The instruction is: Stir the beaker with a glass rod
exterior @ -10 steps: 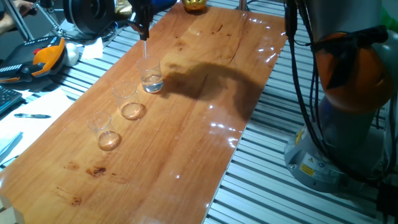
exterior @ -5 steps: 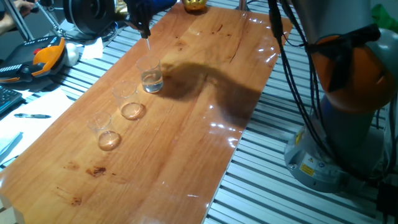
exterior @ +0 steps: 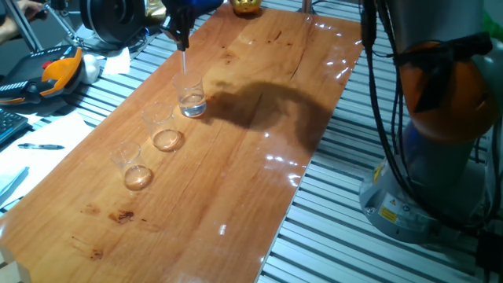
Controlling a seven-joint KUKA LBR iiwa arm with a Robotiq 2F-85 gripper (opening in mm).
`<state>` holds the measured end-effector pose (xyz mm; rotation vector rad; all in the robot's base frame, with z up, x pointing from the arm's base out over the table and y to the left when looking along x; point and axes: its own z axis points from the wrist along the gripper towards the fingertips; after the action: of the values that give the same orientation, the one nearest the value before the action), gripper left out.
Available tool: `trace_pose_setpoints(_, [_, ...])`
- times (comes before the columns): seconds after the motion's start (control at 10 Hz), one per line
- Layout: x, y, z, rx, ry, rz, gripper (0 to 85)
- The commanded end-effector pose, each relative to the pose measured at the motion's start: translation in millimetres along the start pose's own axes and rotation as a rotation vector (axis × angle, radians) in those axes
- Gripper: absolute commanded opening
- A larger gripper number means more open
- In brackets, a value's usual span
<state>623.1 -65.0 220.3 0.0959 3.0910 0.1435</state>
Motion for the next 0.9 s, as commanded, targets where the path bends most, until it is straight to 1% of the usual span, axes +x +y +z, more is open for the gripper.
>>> trace_pose_setpoints(0.0, [-0.1, 0.0, 0.7, -0.089, 0.076, 0.168, 0.0])
trace_pose_setpoints(0.1, [0.2, -0.2, 0.0, -0.082, 0.121, 0.178, 0.0])
trace_pose_setpoints(0.2, [0.6, -1.4, -1.7, -0.03, 0.199, 0.152, 0.0])
trace_pose_setpoints(0.3, [0.8, -2.7, -4.7, 0.026, 0.23, 0.105, 0.0])
trace_pose_setpoints(0.4, [0.3, -3.5, -8.7, 0.076, 0.228, 0.049, 0.0])
trace_pose_setpoints(0.5, [-0.8, -4.2, -12.7, 0.13, 0.207, -0.01, 0.0])
trace_pose_setpoints(0.6, [-1.6, -4.4, -15.5, 0.163, 0.161, -0.073, 0.0])
trace_pose_setpoints(0.7, [-2.5, -4.0, -14.6, 0.166, 0.083, -0.104, 0.0])
trace_pose_setpoints(0.8, [-3.0, -3.3, -13.0, 0.16, 0.007, -0.113, 0.0])
